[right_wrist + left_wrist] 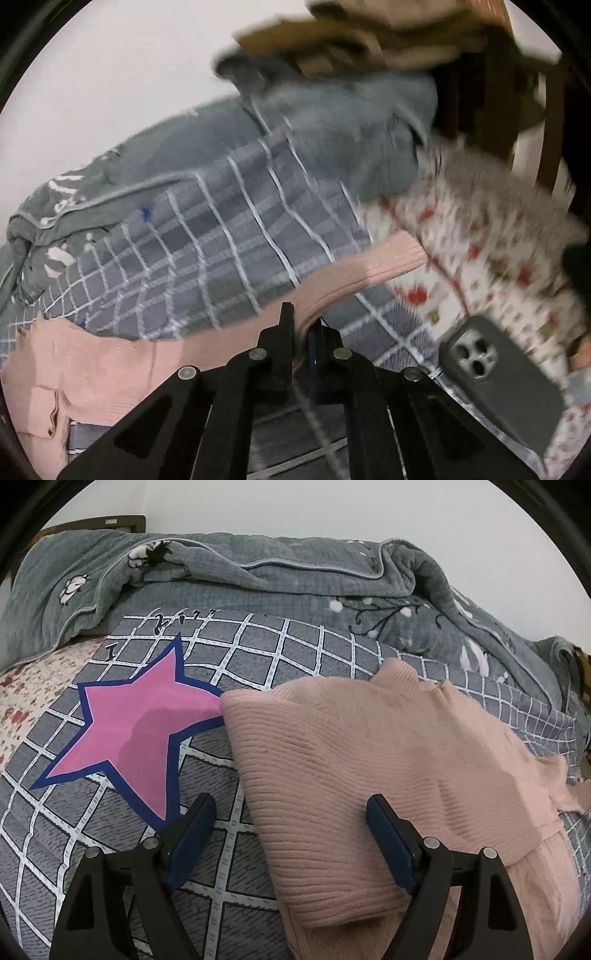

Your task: Fold small clothes

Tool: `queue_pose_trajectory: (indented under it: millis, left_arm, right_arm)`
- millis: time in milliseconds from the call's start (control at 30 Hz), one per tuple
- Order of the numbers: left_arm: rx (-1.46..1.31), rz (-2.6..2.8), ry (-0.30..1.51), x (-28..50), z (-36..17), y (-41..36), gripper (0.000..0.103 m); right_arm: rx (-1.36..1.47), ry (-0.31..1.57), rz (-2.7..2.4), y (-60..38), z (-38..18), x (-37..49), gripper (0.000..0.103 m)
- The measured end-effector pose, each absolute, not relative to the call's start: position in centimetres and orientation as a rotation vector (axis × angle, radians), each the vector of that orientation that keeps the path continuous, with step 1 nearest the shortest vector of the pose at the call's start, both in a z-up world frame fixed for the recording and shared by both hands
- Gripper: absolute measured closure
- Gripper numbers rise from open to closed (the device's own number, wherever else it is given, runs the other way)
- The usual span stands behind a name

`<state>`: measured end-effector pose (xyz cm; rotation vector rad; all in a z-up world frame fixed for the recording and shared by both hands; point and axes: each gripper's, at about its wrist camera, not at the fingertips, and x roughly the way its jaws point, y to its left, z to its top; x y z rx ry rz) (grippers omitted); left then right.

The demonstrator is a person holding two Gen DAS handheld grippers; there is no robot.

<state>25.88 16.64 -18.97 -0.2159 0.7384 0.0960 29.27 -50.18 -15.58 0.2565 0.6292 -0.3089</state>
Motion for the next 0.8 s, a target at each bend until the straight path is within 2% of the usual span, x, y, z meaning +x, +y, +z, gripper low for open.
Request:
queue_pose_trajectory:
  millis: [233, 400, 567, 700, 733, 800]
  left_arm:
    - [-0.324, 0.083, 0.675, 24.7, -18.5, 18.5, 0.02]
    - [-0.421, 0.172, 0.618, 22.0, -17.8, 21.4, 0.019]
    - [-0.429, 0.164, 0.663, 18.9, -17.7, 25.4, 0.017]
    - [-0.383, 0.199, 0.667, 17.0, -17.1, 26.8, 0.016]
    - [-0.401, 0.195, 0.665, 16.6, -17.1, 27.1, 0.016]
    - [-0.449, 0.185, 0.668, 16.0, -17.1, 27.6, 0.016]
  right_arm:
    - [0.086, 0.48, -0.205, -38.8, -7.2, 28.2, 0.097]
    - [0.023, 0.432, 0.006, -25.9, -3.5, 27.6, 0.097]
    - [-0.014, 0.469, 0.279, -11.5, -4.4, 26.8, 0.097]
    - [-0.1, 0.539, 0.479, -1.5, -7.1, 26.0, 0.097]
    - [-0.119, 0.574, 0.506, 0.5, -8.0, 25.9, 0.093]
    - [-0.139, 0.664, 0.568, 3.0, -10.3, 26.2, 0.077]
